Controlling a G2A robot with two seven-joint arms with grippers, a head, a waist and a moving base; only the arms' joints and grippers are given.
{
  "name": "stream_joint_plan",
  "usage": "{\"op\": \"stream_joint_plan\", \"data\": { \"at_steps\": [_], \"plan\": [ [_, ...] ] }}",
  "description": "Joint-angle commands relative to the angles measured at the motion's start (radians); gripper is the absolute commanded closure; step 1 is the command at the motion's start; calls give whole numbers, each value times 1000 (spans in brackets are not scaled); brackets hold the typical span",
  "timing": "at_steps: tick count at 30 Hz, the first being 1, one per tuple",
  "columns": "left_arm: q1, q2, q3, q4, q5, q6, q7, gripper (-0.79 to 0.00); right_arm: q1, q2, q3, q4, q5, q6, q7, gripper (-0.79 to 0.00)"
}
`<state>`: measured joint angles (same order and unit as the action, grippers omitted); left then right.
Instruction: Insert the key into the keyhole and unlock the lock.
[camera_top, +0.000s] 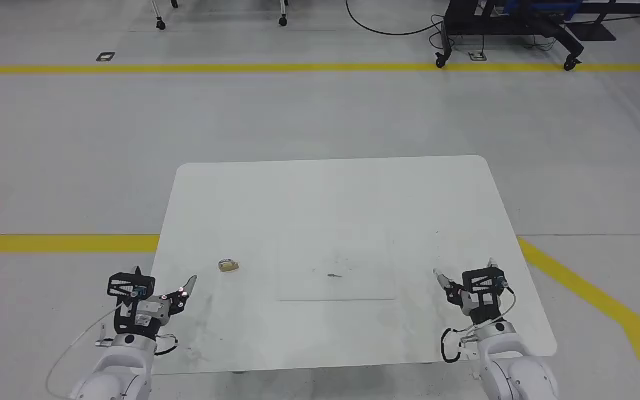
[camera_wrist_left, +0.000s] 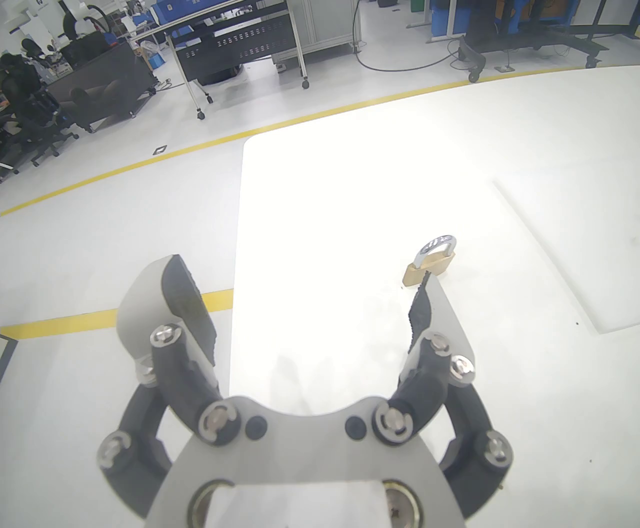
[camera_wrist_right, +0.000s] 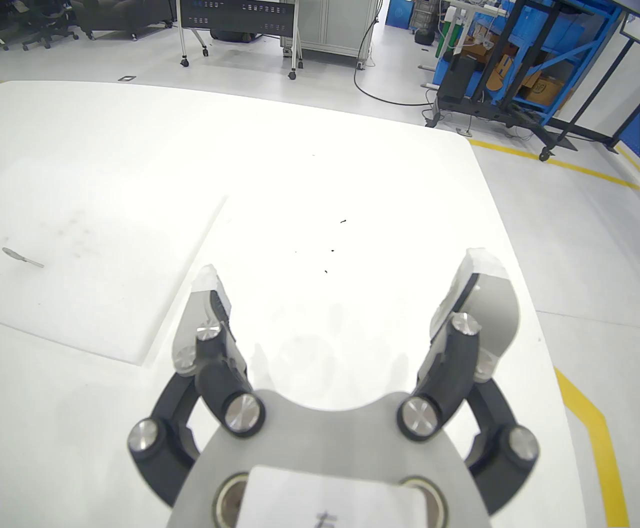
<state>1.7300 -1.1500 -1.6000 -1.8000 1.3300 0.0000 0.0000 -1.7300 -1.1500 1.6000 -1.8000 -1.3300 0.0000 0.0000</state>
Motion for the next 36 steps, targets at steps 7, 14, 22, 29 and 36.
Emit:
{"op": "stream_joint_plan", "data": {
  "at_steps": [7,14,22,29,36],
  "plan": [
    [0,0,0,0,0,0,0,-785,22,1,-56,-14,-59,-82,38,-785],
    [0,0,0,0,0,0,0,-785,177,-10,-280,61,-182,-294,98,-785],
    [0,0,0,0,0,0,0,-785,338,-20,-387,167,-80,-563,146,-785],
    [0,0,0,0,0,0,0,-785,494,-46,-483,290,-80,-505,237,-699],
    [0,0,0,0,0,0,0,-785,571,-60,-545,354,-118,-510,249,-693]
  ]
}}
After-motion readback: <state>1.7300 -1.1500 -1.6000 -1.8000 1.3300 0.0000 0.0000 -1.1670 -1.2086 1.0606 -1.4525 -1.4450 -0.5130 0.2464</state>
